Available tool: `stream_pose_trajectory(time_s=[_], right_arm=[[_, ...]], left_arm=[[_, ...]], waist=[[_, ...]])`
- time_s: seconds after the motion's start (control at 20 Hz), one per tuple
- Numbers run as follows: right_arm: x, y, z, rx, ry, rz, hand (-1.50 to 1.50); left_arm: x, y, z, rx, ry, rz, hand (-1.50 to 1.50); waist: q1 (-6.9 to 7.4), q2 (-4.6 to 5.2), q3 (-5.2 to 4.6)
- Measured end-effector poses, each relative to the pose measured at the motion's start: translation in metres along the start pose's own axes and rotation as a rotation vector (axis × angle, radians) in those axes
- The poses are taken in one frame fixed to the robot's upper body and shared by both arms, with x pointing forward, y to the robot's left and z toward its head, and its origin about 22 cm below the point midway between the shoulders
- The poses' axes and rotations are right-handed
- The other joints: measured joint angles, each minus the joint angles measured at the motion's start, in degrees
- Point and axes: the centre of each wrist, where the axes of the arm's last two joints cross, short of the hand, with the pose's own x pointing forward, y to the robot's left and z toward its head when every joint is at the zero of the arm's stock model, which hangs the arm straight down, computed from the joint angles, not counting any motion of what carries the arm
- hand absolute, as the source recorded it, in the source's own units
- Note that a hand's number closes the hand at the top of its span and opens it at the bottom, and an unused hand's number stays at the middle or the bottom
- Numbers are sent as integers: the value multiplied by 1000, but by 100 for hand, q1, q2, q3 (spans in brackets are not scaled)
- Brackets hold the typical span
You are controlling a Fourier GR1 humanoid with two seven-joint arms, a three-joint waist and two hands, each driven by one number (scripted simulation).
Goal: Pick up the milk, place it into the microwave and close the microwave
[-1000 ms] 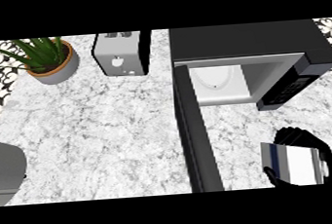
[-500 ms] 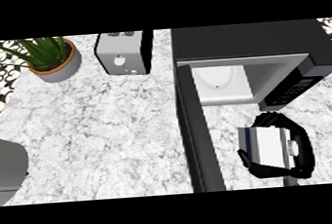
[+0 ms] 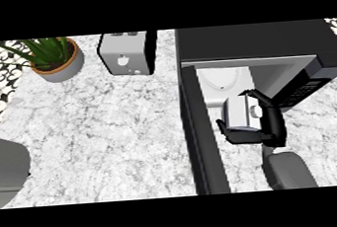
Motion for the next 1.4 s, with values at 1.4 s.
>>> stream_pose_trajectory(time_s=[1.4], right_arm=[[-48,-17,-87,-81,37,413,150]], left_arm=[[2,17,-6,-58,5,10,-150]], waist=[[441,199,25]])
